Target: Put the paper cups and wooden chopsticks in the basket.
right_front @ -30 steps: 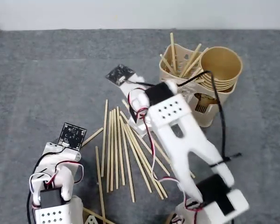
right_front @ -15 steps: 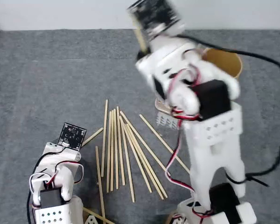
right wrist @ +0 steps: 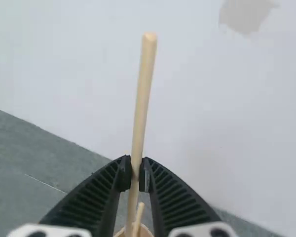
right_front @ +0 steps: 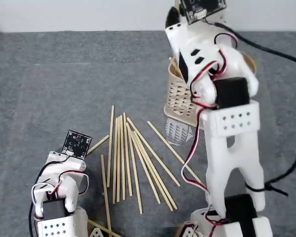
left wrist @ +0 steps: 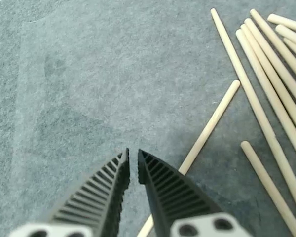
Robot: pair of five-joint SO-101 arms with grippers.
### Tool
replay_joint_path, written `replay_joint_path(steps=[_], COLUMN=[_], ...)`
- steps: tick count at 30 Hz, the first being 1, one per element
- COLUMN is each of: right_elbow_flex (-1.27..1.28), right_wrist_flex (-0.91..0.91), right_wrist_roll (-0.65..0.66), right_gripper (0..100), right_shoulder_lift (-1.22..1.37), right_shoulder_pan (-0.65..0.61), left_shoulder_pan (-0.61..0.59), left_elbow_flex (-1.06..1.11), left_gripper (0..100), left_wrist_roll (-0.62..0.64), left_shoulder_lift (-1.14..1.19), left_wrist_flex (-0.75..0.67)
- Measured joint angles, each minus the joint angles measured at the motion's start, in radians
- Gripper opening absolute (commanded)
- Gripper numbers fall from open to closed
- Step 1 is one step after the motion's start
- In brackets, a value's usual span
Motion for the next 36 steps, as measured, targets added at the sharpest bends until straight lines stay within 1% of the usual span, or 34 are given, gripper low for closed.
replay_joint_path(steps=[5, 9, 10, 12, 14, 16, 19, 21, 23, 25, 31, 36], right_elbow_flex=[0.292, 0.477, 0.512, 0.574, 0.586, 0.583, 0.531, 0.471, 0.417, 0.39, 0.385, 0.382], right_wrist_flex=[-0.244, -0.381, -0.4, -0.417, -0.417, -0.4, -0.298, -0.187, -0.054, 0.078, 0.413, 0.609], right_wrist_roll=[0.0, 0.0, 0.0, 0.0, 0.0, 0.0, 0.0, -0.014, -0.04, -0.058, -0.075, -0.075], right_gripper=[0.8, 1.7, 3.5, 10.4, 16.5, 17.6, 13.6, 9.5, 5.1, 0.9, 1.3, 0.8], right_shoulder_lift=[-0.068, -0.086, -0.086, -0.086, -0.086, -0.094, -0.115, -0.143, -0.176, -0.218, -0.302, -0.344], right_shoulder_pan=[0.031, 0.051, 0.055, 0.061, 0.061, 0.058, 0.061, 0.063, 0.06, 0.057, 0.054, 0.028], left_shoulder_pan=[0.0, 0.0, 0.0, 0.0, 0.0, 0.0, 0.0, -0.002, -0.029, -0.046, -0.055, -0.055], left_elbow_flex=[0.0, 0.0, 0.0, 0.0, 0.0, 0.0, 0.0, -0.005, -0.035, -0.077, -0.212, -0.319], left_gripper=[3, 3, 3, 3, 3, 3, 3, 3, 3, 3, 3, 3], left_wrist_roll=[0.0, 0.0, 0.0, 0.0, 0.0, 0.0, 0.0, 0.0, 0.006, 0.038, 0.043, 0.025], left_shoulder_lift=[0.0, 0.0, 0.0, 0.0, 0.0, 0.0, 0.0, 0.0, 0.0, 0.0, 0.0, -0.009], left_wrist_flex=[0.0, 0.0, 0.0, 0.0, 0.0, 0.0, 0.0, 0.008, 0.046, 0.077, 0.172, 0.262])
